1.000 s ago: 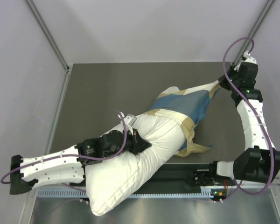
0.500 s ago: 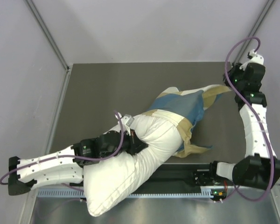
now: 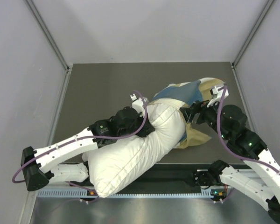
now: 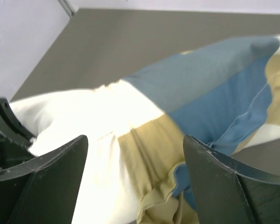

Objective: Remove the pillowcase from the pillow
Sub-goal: Pull out the pillow

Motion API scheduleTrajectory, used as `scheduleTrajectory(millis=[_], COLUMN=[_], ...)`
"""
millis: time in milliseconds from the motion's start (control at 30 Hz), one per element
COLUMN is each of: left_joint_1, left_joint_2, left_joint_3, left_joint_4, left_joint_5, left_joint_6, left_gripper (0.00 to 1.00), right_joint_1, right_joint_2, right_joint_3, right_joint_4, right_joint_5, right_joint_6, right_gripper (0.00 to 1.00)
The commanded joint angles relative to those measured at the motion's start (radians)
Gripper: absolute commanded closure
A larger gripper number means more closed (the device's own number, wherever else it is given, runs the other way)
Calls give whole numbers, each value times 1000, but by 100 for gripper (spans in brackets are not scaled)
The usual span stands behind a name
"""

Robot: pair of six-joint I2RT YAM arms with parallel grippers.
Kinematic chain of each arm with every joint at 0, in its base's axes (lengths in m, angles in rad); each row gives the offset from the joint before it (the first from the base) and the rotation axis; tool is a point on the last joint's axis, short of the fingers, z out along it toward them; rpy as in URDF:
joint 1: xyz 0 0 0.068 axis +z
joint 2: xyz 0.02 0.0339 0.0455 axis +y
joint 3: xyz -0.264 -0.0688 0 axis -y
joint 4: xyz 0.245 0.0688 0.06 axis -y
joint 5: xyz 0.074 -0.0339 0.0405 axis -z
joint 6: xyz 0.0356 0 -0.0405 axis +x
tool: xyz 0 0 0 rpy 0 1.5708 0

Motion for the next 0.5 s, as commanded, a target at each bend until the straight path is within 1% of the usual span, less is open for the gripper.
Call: scheduleTrajectory(millis=[0,33,167,300,333,400,433,467], left_joint_1=[79,88,122,130,131,131,131,133], left_joint_2=[32,30,23,17,14,0,-5,-13], left_joint_3=[22,22,25,33,31,20,16,10], left_joint_4=[-21,-21,-26,-44,-52,-55,-57,-58], left_joint_5=[-112,-100,-72,-62,-62,-55,-55,-55], left_joint_6=[99,103,119,131,133,131,131,131], left_gripper=[100,100,100,100,100,100,100,100], right_joint_1=[94,144,229,248,248,248,246,248], right_joint_2=[20,20,72,134,158,178,193,203], right_joint_3=[-1,-13,-43,-57,-55,-52,-49,-41], right_joint_4=[-63,-61,-100,-118,-124,-132,-136,-140], right_joint_5=[148,189,304,410,474,548,624,658], right_joint_6=[31,31,31,43,52,89,101,106], right_gripper=[18,17,17,16,16,17,17,18])
